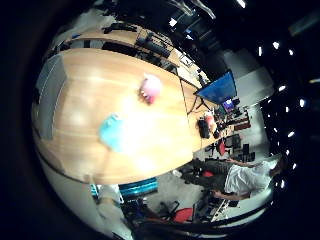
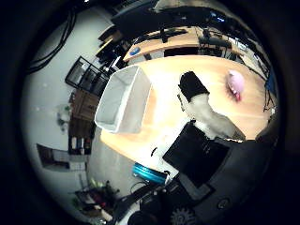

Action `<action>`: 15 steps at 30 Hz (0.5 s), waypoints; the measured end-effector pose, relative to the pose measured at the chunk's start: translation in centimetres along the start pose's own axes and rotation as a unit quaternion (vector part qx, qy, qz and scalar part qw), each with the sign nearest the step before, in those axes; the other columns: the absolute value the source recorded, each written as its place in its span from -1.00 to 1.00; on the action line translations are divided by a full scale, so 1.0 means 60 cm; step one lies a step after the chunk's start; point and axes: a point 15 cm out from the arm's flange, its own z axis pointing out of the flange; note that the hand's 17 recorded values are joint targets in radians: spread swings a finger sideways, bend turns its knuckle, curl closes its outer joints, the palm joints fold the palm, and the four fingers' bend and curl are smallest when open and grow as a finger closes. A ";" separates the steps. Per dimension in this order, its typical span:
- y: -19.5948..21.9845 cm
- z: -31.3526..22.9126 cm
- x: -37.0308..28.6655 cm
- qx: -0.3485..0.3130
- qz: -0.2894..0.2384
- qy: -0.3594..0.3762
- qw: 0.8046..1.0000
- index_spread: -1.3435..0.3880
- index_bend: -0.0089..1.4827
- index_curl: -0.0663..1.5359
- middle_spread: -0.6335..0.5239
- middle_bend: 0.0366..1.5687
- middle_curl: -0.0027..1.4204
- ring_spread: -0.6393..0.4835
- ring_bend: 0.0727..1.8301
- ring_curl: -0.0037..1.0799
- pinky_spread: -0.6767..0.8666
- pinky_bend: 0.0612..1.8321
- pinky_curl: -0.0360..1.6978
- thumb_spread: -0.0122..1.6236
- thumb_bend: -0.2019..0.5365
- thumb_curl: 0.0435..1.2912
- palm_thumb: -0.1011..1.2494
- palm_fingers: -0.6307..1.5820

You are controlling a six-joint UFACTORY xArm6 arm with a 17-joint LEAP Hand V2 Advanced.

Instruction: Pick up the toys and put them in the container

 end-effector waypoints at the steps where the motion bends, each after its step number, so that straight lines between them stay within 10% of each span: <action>1: 0.001 0.003 0.009 -0.005 0.001 0.002 1.000 -0.18 -0.61 -0.42 -0.56 -0.80 -0.61 -0.50 -0.17 -0.69 -0.15 -0.21 -0.97 0.25 -0.53 -0.36 -0.05 0.11; 15: 0.036 0.054 0.074 -0.082 -0.010 0.005 0.997 -0.17 -0.68 -0.43 -0.54 -0.80 -0.60 -0.53 -0.21 -0.72 -0.15 -0.18 -0.97 0.24 -0.53 -0.37 -0.08 0.04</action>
